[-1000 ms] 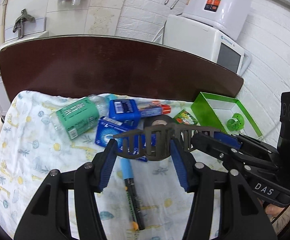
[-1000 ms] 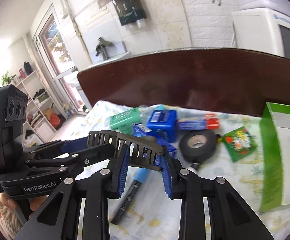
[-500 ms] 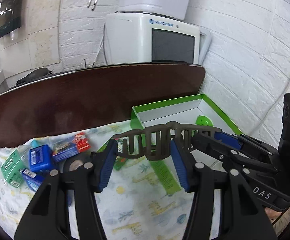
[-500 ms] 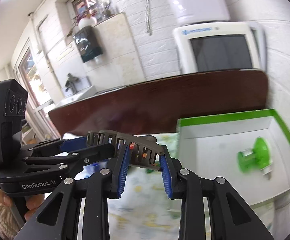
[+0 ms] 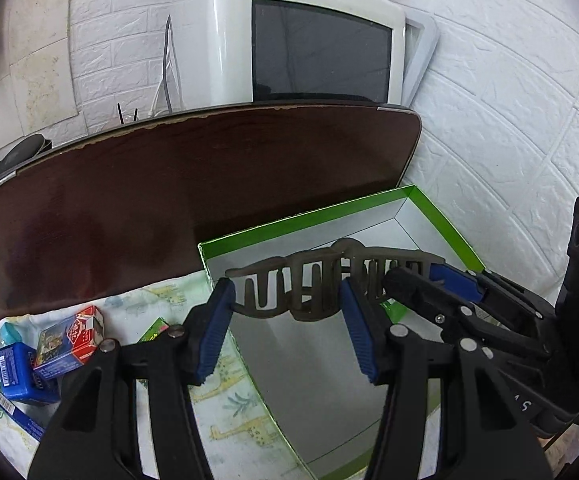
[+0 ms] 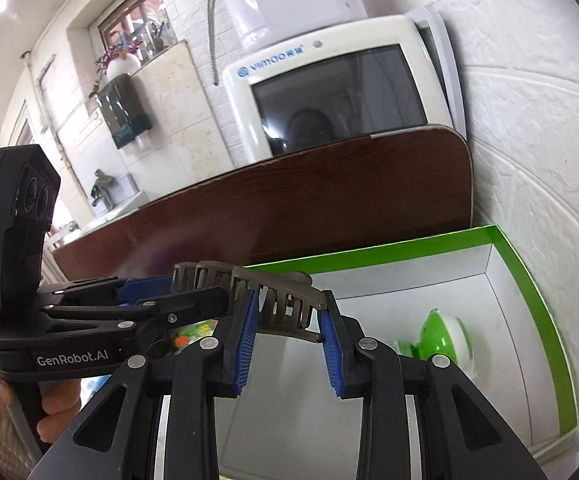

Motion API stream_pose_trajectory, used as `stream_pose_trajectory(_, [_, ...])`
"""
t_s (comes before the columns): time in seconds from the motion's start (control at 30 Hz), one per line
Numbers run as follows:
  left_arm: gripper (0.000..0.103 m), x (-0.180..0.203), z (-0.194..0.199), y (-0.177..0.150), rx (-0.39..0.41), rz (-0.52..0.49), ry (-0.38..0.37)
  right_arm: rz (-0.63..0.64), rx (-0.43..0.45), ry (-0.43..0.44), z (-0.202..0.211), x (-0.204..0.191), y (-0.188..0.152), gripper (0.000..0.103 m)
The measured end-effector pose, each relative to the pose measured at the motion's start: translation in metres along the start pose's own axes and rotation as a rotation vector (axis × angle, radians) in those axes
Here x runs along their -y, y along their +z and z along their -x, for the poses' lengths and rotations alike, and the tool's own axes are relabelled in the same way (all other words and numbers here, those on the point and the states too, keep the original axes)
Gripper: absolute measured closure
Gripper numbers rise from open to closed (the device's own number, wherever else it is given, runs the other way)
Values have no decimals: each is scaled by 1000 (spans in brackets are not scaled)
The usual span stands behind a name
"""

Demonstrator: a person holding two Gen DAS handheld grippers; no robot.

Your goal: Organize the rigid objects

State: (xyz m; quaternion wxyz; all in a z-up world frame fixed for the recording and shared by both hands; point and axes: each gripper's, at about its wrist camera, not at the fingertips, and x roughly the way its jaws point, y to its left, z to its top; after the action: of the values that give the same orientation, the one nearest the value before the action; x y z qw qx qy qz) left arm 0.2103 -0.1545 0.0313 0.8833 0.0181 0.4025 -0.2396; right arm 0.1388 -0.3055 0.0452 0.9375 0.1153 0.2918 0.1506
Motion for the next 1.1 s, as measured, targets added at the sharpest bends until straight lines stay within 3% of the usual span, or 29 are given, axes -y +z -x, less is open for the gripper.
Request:
stream_pose_trajectory(0.3, [49, -12, -28, 2, -44, 5, -5, -40, -41, -7, -28, 21, -1, 71])
stream_pose_trajectory(0.67, [48, -11, -43, 3, -73, -24, 0, -37, -63, -41, -43, 16, 4, 71])
stream_pose_trajectory(1.0, [49, 24, -56, -7, -76, -233, 186, -104, -99, -75, -49, 32, -3, 71])
stream_pose_trajectory(1.1, [48, 29, -53, -8, -72, -247, 195, -126, -90, -64, -46, 38, -5, 71])
